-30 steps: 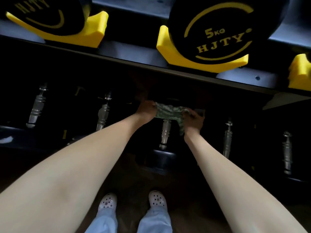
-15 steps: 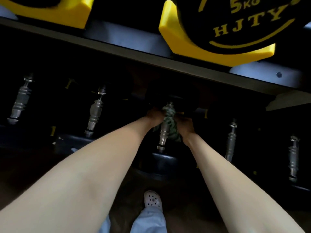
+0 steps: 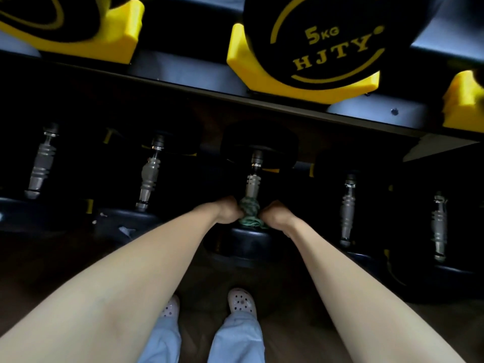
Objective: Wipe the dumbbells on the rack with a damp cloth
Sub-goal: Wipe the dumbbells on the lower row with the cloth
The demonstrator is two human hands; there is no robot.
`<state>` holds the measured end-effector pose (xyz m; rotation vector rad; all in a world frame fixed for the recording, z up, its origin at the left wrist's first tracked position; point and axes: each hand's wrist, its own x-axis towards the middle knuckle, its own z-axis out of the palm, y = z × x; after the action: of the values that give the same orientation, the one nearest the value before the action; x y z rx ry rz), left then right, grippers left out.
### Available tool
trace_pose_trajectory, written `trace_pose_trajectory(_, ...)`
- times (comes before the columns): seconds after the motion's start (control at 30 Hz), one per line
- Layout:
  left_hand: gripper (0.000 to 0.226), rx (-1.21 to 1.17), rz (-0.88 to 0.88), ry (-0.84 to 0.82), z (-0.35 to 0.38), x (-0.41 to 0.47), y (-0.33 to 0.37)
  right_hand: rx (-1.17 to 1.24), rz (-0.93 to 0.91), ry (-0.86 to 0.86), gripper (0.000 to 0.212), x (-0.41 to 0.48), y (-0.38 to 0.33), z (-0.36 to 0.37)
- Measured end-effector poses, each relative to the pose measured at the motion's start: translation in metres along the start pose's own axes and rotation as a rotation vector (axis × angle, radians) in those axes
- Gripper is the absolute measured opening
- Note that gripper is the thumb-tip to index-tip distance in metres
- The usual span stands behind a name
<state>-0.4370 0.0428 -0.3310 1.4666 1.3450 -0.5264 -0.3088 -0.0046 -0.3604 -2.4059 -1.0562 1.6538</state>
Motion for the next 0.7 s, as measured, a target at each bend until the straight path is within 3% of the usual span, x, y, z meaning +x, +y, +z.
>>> trace_pose_trajectory(0.23, 0.030, 0.060, 0.035, -0.068, -0.011, -0.020, 0.004, -0.052, -0.039, 0.033, 0.029, -0.017, -0.002, -0.008)
trace_pose_trajectory(0.33, 0.026, 0.043, 0.061, -0.066, -0.016, -0.031, 0.007, -0.022, -0.073, 0.005, 0.017, -0.030, -0.013, -0.007)
trace_pose_trajectory(0.37, 0.022, 0.022, 0.072, -0.067, -0.017, -0.035, 0.007, -0.038, -0.080, 0.001, 0.008, -0.033, -0.017, -0.005)
trace_pose_trajectory(0.43, 0.008, -0.032, 0.077, -0.072, -0.019, -0.042, 0.006, -0.042, -0.074, 0.007, 0.018, -0.039, -0.022, -0.004)
trace_pose_trajectory(0.7, 0.027, -0.198, 0.047, -0.050, -0.024, -0.064, -0.001, 0.058, -0.097, 0.037, 0.014, -0.075, -0.026, -0.010)
